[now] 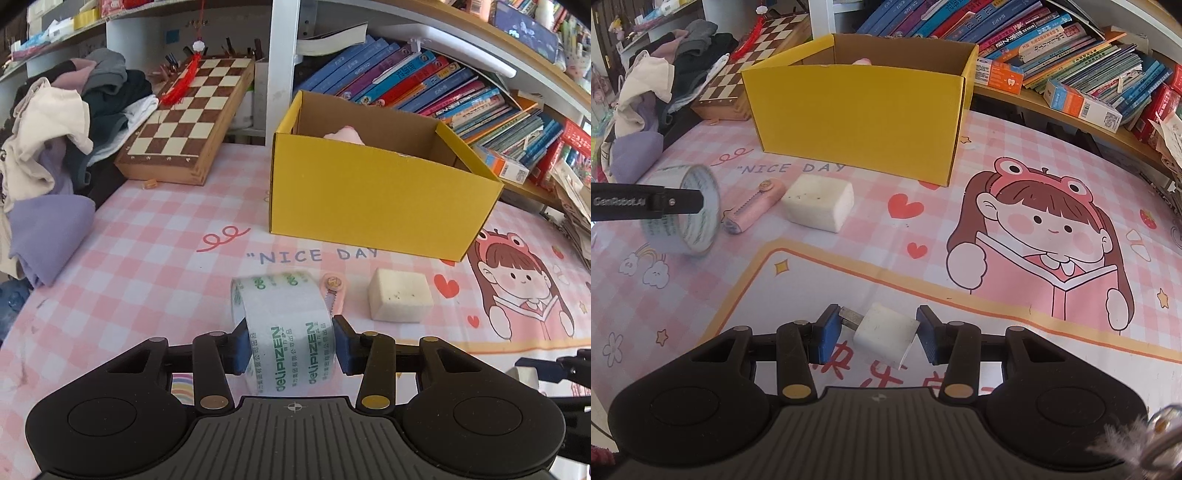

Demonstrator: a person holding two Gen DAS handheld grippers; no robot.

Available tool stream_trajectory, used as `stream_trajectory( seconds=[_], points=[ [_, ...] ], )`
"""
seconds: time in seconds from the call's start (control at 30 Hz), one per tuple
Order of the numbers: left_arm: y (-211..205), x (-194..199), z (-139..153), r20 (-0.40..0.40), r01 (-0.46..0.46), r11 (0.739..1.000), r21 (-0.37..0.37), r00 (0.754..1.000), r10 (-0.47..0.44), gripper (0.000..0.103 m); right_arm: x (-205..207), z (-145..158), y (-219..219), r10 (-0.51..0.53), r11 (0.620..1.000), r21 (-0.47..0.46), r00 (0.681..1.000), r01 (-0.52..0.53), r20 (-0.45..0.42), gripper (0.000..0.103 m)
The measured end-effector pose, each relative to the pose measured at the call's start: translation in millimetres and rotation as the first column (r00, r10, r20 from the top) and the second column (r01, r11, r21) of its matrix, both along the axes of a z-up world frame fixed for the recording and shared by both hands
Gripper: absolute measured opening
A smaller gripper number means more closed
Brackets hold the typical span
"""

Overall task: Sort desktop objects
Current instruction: 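Grasp the clear tape roll with the left tool while the right tool lifts the adapter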

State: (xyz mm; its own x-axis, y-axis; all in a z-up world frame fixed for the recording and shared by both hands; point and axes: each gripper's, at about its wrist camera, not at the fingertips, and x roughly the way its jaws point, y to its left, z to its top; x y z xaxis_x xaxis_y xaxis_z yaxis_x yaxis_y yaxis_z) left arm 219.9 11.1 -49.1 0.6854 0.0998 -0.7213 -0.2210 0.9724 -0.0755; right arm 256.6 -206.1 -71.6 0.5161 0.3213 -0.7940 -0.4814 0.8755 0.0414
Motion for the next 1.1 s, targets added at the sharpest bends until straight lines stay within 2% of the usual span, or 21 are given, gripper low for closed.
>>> stream_trajectory(
  seconds=[0.6,1.1],
  points=[
    [-3,-42,25,0.071,0.096,0.994,0.051,0.993,-0.099,0.04,-34,14,14,-0.012,1.0,0.011,0.999,0.011,0.03,0.042],
    [-11,-73,41,0.148,0.174,0.98,0.096,0.971,-0.187,0.04,-60,24,19,-0.02,1.0,0.016,0.999,0.019,0.05,0.042]
  ],
)
